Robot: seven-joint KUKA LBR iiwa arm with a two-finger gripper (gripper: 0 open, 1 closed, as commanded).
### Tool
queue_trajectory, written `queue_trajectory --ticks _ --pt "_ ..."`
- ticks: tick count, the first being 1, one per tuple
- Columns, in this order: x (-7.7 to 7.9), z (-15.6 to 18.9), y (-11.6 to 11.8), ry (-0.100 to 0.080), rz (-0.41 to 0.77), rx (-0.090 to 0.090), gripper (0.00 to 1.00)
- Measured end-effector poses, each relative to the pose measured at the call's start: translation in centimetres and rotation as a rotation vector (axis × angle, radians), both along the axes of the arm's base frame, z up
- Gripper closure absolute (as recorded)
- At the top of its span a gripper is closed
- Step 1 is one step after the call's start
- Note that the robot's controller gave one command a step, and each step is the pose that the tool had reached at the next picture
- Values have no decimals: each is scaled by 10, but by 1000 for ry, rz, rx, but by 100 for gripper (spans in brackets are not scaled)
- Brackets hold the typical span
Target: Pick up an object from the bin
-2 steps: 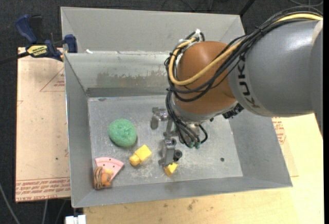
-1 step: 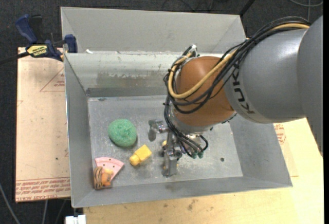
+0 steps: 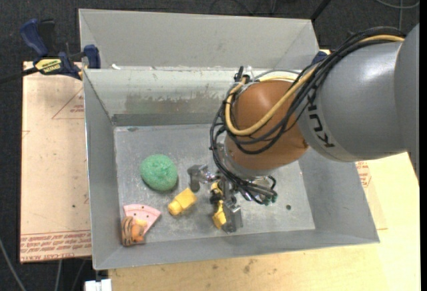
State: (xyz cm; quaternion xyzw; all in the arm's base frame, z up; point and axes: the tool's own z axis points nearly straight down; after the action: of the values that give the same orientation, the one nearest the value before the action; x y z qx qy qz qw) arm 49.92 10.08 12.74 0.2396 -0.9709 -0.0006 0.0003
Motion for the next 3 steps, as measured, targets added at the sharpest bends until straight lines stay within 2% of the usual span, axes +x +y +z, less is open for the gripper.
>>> queue_trajectory --ticks 1,2,3 --pt "0 -19 2 -2 -94 1 0" --pt "8 -34 9 -1 -337 1 0" --pt "57 -31 10 -1 -135 0 0"
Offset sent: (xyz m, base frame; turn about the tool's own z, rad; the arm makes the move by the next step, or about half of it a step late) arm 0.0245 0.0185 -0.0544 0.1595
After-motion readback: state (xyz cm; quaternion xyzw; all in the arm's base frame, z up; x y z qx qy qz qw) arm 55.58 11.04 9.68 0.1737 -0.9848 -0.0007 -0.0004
